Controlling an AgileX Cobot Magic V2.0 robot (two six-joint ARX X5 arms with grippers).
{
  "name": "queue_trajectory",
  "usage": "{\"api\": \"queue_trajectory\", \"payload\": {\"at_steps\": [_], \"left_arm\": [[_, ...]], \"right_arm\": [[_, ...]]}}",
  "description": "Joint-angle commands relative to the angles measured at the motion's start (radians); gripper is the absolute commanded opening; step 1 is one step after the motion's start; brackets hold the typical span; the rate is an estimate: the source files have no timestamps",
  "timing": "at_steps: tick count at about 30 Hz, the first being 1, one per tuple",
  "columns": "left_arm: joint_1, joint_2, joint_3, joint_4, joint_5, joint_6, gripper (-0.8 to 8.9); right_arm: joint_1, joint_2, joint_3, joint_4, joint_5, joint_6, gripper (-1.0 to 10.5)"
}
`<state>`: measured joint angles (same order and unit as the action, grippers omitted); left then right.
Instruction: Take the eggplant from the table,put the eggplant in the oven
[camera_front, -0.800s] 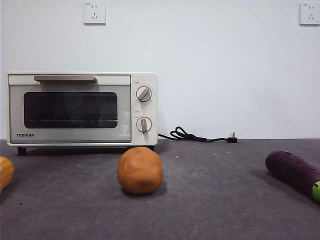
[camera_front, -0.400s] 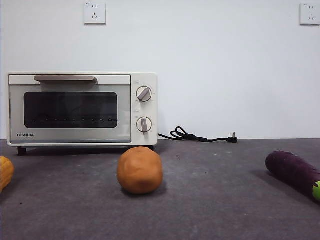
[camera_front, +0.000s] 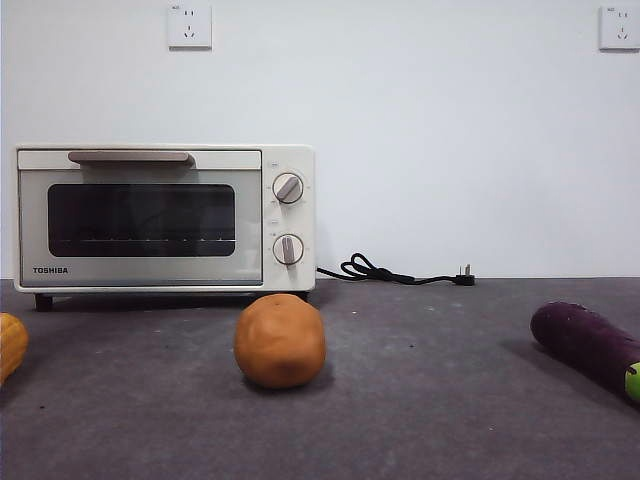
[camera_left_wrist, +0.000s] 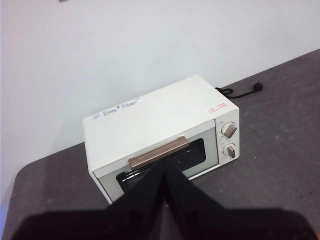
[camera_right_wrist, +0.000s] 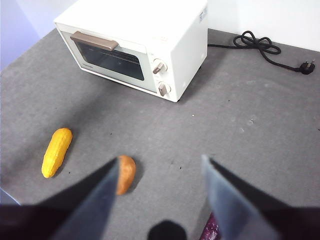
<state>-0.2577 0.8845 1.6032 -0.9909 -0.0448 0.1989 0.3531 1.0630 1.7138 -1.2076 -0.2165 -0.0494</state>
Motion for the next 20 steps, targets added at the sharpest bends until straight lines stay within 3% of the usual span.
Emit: {"api": "queue_trajectory", "payload": {"at_steps": [1,17,20], "left_arm": [[-0.003,0.013,0.001,0.004,0.0,0.011,-0.06],[0.025,0.175,0.001,0.037,0.001,0.039,-0.06],[0.079,0.228,0.001,0.06,0.076,0.026,-0.06]], "right_arm": [[0.002,0.0,0.003,0.002,0.0,-0.003,5.1],[0.002,0.0,0.003,-0.026,-0.004,-0.003,5.1],[0.002,0.0,0.003,-0.029,-0.004,0.002,5.1]]}}
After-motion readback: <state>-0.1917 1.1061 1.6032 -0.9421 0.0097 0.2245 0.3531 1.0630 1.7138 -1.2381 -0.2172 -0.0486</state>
